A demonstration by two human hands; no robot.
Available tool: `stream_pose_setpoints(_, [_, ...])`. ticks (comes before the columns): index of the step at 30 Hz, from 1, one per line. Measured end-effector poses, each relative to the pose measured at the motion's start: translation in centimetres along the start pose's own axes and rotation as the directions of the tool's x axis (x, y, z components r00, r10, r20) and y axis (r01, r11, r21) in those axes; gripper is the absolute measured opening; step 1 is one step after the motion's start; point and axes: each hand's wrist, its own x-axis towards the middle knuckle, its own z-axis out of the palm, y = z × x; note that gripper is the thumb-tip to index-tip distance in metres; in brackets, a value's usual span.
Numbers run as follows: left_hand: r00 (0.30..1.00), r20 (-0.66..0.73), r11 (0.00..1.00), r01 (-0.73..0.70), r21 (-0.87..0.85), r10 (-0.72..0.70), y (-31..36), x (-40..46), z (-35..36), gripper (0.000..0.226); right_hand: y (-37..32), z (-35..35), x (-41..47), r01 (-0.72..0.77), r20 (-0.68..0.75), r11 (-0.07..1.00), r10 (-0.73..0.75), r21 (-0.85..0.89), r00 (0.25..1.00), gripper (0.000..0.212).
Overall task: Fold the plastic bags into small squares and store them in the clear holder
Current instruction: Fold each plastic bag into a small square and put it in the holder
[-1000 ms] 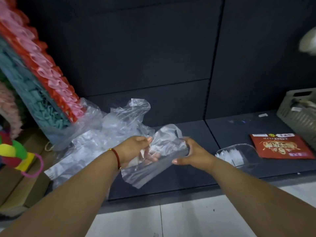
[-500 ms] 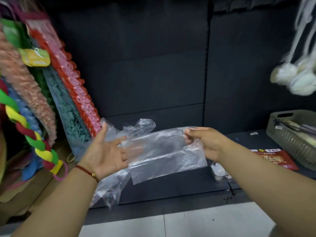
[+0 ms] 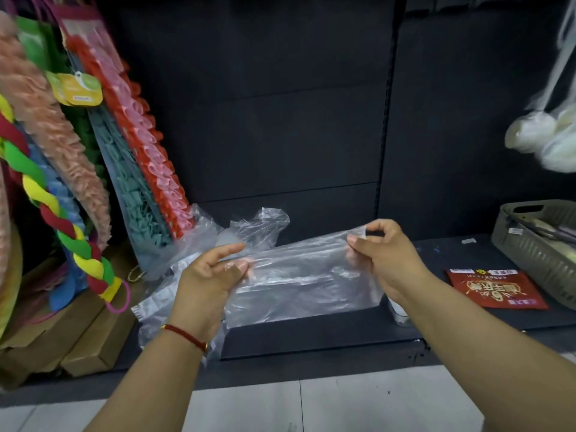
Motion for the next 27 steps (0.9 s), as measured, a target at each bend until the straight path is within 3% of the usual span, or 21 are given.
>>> stream_pose_setpoints(4, [0.999,0.008,0.995,-0.053,0.081,0.053,0.0,0.5,0.1,0.026,-0.8,-0.1,-0.7,0.215,0.093,0.952,-0.199,-0.217,0.976,0.038])
stream_pose_setpoints(6, [0.997,-0.003,0.990,-0.071,0.121,0.072,-0.1,0.7,0.0,0.028,-0.9,-0.3,-0.6,0.256,0.129,0.929,-0.228,-0.267,0.965,0.043])
stream_pose_setpoints(12, [0.991,-0.029,0.976,-0.123,0.182,0.130,0.0,1.3,-0.1,0.033,-1.2,-0.6,0.2,0.268,0.145,0.914,-0.234,-0.305,0.961,0.024])
stream_pose_setpoints(17, [0.986,-0.050,0.960,-0.142,0.242,0.158,0.2,1.7,-0.3,0.034,-1.5,-0.9,0.6,0.266,0.169,0.878,-0.215,-0.398,0.962,0.033])
stream_pose_setpoints(27, [0.965,-0.088,0.922,-0.207,0.329,0.248,0.4,1.9,0.0,0.014,-1.5,-1.1,1.3,0.337,0.143,0.765,-0.311,-0.550,0.940,0.015])
